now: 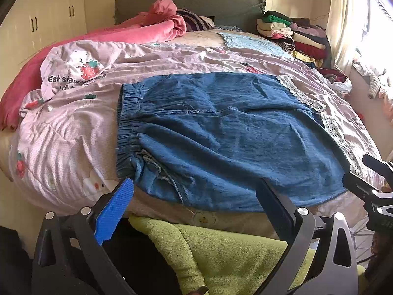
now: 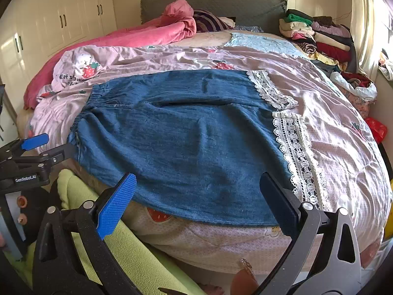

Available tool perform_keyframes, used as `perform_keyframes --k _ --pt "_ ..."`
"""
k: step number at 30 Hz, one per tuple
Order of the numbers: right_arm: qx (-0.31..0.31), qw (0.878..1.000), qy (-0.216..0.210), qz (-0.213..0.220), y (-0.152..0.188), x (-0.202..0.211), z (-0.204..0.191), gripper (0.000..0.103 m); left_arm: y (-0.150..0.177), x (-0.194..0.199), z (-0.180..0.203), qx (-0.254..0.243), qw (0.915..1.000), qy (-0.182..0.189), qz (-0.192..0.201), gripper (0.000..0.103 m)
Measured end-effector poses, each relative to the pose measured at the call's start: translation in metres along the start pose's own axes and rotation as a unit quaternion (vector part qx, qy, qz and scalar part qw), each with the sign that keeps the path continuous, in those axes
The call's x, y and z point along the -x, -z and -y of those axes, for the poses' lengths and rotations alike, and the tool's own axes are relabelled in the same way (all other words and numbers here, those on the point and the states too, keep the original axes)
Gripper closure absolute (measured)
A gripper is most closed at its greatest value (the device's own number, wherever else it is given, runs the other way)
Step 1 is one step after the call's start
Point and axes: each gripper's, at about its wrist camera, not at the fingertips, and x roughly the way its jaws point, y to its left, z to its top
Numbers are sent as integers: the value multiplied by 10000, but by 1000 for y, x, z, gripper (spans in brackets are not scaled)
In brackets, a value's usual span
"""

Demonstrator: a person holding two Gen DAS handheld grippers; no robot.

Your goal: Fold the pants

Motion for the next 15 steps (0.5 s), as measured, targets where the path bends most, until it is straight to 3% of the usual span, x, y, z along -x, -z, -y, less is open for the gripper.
perform_keyframes --k 15 --pt "-7 10000 -10 -2 0 0 1 8 -1 0 -1 6 10000 -10 6 4"
